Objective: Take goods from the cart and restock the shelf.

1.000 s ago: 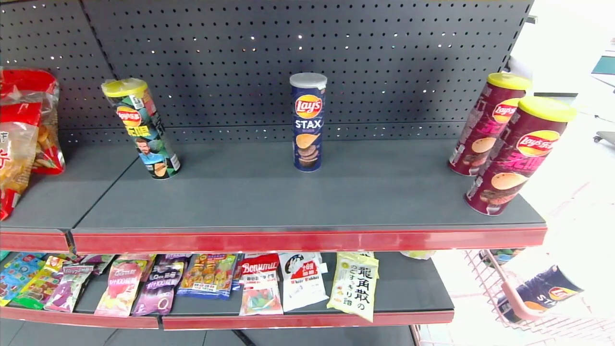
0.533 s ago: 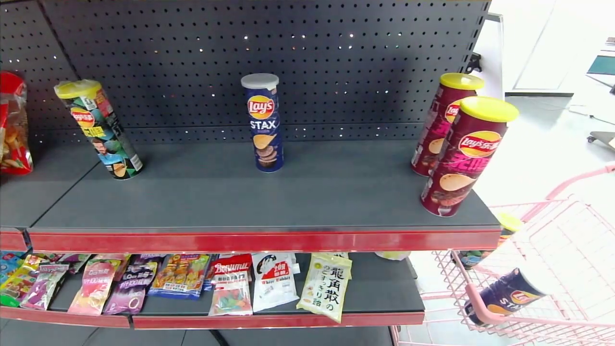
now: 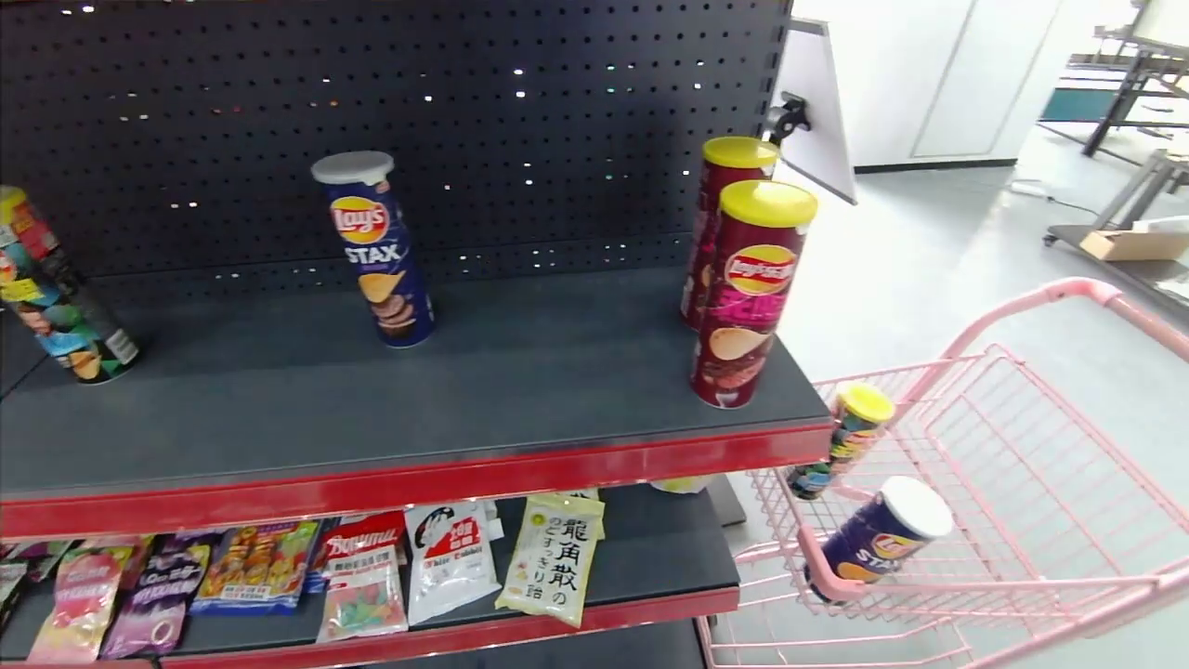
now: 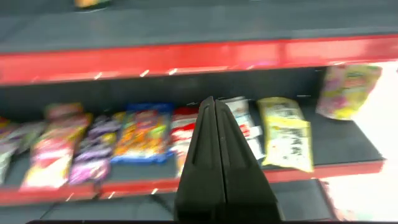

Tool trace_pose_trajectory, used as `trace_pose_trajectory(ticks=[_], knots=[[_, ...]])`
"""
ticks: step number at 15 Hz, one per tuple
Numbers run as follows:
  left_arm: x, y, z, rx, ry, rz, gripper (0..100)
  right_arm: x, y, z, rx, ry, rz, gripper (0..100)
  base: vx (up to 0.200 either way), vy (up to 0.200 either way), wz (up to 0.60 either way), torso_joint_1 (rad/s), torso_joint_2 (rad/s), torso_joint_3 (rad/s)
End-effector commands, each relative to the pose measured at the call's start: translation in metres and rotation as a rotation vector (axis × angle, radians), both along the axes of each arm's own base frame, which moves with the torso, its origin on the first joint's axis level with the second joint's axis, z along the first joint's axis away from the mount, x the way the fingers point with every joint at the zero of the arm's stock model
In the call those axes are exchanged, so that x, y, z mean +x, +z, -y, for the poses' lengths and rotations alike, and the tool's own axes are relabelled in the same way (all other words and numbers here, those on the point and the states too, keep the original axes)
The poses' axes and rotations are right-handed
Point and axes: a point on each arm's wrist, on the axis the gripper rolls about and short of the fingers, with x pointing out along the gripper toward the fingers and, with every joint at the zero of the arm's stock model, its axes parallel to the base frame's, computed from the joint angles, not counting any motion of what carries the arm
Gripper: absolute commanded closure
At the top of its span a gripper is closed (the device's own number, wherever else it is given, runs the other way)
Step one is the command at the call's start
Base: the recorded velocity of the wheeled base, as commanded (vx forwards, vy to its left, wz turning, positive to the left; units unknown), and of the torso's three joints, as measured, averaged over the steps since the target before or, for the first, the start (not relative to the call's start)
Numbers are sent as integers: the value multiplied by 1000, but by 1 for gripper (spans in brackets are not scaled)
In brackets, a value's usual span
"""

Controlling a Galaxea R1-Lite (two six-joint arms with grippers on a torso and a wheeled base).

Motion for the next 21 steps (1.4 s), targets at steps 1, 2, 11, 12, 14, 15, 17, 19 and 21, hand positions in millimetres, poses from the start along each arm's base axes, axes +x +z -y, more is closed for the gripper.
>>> trace_pose_trajectory(ticks=[1, 2, 11, 12, 14, 15, 17, 19, 21], knots=[[0, 0, 0, 0, 1, 0, 100, 0, 0, 0, 0, 2, -2, 0, 0, 0, -600, 7, 7, 2], [0, 0, 0, 0, 1, 0, 100, 0, 0, 0, 0, 2, -2, 0, 0, 0, -600, 12, -2, 7], [0, 0, 0, 0, 1, 0, 100, 0, 0, 0, -2, -1, -2, 0, 0, 0, -267, -5, 15, 12], [0, 0, 0, 0, 1, 0, 100, 0, 0, 0, 0, -1, -2, 0, 0, 0, 0, -119, 300, 188], [0, 0, 0, -2, 1, 0, 100, 0, 0, 0, -2, -1, -2, 0, 0, 0, 0, -139, 359, 227], [0, 0, 0, 0, 1, 0, 100, 0, 0, 0, 0, -4, -2, 0, 0, 0, 0, -134, 378, 237], [0, 0, 0, -2, 1, 0, 100, 0, 0, 0, -2, -4, -2, 0, 0, 0, 0, -141, 391, 242], [0, 0, 0, 0, 1, 0, 100, 0, 0, 0, -2, -4, -2, 0, 0, 0, 0, -156, 454, 286], [0, 0, 0, 0, 1, 0, 100, 0, 0, 0, -2, -4, -2, 0, 0, 0, 0, -185, 544, 361]])
